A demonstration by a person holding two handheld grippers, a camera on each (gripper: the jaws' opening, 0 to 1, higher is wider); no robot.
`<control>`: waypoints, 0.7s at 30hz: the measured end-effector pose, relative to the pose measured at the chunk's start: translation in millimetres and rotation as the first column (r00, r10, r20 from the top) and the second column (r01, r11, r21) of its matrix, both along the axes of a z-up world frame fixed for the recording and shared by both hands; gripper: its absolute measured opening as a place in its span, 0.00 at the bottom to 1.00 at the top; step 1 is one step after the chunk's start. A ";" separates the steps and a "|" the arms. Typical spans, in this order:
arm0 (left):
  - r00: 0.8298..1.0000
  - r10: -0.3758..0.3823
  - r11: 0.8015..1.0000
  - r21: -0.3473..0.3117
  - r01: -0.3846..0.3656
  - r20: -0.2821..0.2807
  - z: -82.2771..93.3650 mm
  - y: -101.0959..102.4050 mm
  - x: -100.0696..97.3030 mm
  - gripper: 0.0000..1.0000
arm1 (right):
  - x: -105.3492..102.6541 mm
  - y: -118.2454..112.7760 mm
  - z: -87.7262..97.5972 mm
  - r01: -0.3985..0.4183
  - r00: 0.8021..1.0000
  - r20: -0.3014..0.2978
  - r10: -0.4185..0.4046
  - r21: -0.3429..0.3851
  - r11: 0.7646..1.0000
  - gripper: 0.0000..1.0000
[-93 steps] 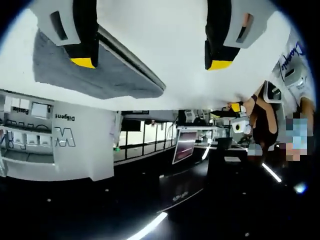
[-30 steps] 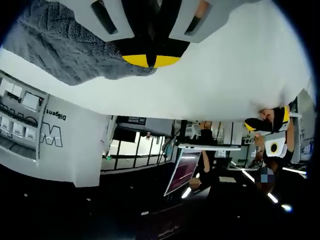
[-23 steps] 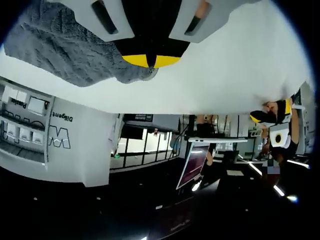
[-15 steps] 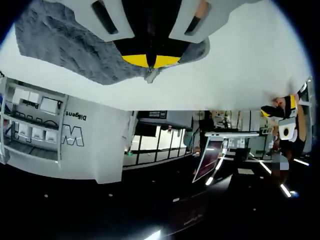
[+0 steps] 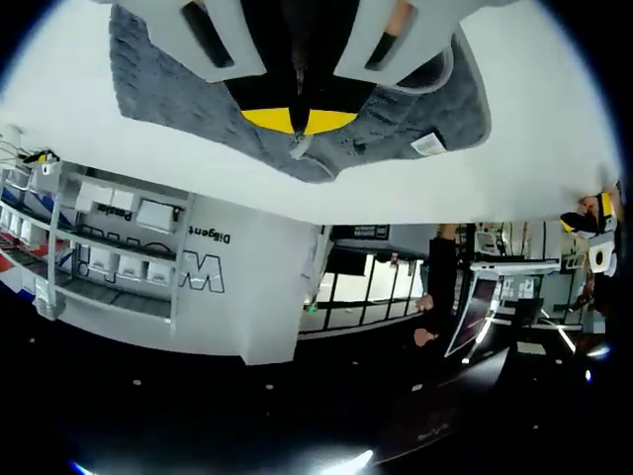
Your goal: Open the folded towel by lifting each exposed corner and separating the folded layers until the towel lies flat within the target outline without major curled edges
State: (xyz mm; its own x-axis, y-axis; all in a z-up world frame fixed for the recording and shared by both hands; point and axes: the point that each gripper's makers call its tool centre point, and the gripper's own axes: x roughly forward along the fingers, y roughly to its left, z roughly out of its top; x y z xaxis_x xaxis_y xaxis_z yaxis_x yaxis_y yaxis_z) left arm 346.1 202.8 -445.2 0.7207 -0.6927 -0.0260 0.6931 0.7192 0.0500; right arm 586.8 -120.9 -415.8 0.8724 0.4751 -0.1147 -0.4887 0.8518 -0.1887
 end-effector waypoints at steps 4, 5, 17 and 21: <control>1.000 -0.001 1.000 0.000 0.001 0.001 -0.4 -0.7 -1.1 0.66 | 2.2 -21.5 4.0 0.041 0.999 0.008 -0.041 -0.023 0.999 0.00; 1.000 -0.002 1.000 0.000 0.002 0.001 -0.5 -1.0 -1.4 0.66 | 2.5 -27.8 5.4 0.055 0.998 0.011 -0.054 -0.022 0.998 0.00; 1.000 -0.001 1.000 0.002 0.001 0.002 -0.6 -2.2 -3.3 0.66 | -0.8 -95.8 9.1 0.177 0.984 0.003 -0.177 -0.036 0.984 0.00; 1.000 -0.002 1.000 0.002 0.002 0.002 -0.5 -2.6 -3.6 0.66 | -4.3 -114.7 8.6 0.212 0.977 -0.005 -0.212 -0.012 0.977 0.00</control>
State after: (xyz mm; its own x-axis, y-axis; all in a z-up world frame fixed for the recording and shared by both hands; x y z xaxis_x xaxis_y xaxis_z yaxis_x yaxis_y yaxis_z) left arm 342.5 200.2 -445.8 0.7193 -0.6943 -0.0257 0.6945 0.7175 0.0533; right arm 582.5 -235.6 -407.3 0.9523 0.2785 -0.1250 -0.2989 0.9339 -0.1964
